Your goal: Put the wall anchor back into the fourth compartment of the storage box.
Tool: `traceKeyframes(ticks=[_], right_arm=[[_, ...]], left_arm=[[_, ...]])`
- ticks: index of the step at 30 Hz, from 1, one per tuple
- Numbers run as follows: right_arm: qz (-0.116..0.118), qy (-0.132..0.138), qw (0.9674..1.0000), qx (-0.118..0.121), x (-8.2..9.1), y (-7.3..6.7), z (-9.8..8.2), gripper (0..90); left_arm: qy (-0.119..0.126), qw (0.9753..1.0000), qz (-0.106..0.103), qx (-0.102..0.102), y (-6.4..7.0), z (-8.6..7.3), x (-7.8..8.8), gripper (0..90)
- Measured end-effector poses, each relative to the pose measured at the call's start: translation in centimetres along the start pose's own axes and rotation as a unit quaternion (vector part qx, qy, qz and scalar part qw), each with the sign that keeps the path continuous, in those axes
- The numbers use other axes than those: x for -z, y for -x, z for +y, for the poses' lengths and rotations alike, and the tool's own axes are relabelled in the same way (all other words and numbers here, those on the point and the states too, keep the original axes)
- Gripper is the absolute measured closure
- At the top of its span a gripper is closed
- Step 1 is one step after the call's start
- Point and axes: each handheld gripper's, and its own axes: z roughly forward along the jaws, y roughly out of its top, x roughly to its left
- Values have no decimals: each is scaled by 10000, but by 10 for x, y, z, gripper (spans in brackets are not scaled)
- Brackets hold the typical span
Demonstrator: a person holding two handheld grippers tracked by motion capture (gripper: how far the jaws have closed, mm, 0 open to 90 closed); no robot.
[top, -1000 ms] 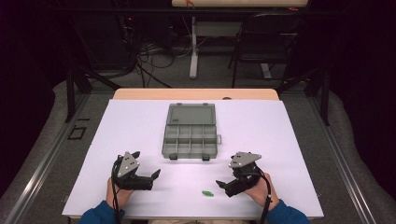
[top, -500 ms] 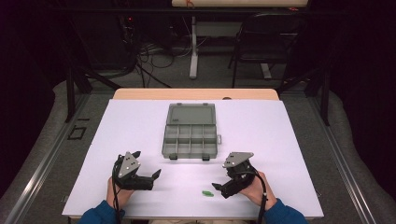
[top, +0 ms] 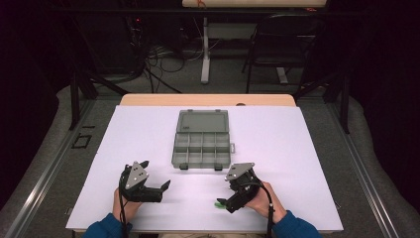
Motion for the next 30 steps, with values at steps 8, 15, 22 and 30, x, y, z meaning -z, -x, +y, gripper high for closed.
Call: traceKeyframes(ticks=[8, 15, 22, 30], right_arm=[[115, -124, 9998, 105, -8, -6, 1, 153], [305, -201, 9992, 174, -11, -14, 0, 342], [657, -304, 9969, 296, -14, -22, -2, 639], [728, -329, 9965, 234, -14, -23, -4, 796]], left_arm=[[0, 10000, -7, -32, 0, 0, -1, 0], [-1, 10000, -10, -48, 0, 1, 0, 0], [15, 10000, -2, -31, 0, 1, 1, 0], [17, 10000, -10, -36, 0, 1, 1, 0]])
